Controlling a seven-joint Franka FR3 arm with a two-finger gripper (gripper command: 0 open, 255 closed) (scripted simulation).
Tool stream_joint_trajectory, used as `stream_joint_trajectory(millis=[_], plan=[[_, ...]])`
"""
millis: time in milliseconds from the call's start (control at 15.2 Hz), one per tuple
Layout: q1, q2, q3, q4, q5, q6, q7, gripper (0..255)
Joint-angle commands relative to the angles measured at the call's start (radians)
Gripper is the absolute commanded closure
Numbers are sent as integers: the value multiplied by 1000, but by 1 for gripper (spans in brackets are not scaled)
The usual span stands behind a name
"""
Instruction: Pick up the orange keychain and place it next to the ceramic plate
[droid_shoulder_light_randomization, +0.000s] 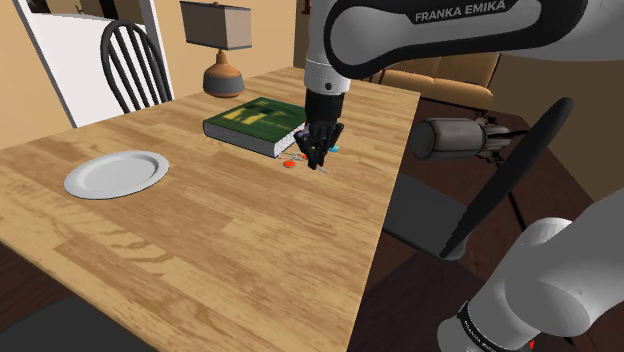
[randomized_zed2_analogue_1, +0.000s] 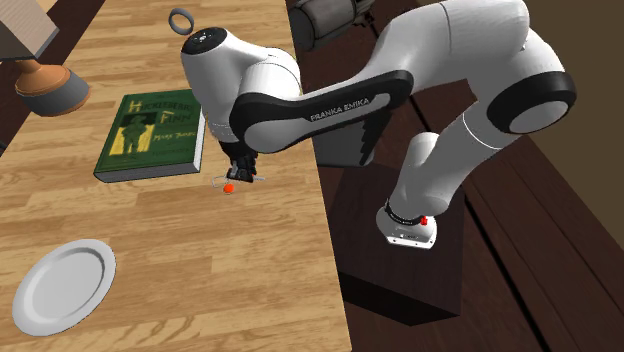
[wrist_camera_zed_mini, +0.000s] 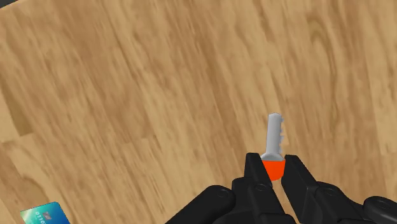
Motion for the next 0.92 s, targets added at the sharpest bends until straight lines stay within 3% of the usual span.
stream_joint_trajectory(millis=[0,462,858], plan=[[0,84,20,76,-18,6,30,255],[29,383,69,408,-112,-40,133,255],[106,677,78,801,-213,-156,202,255]])
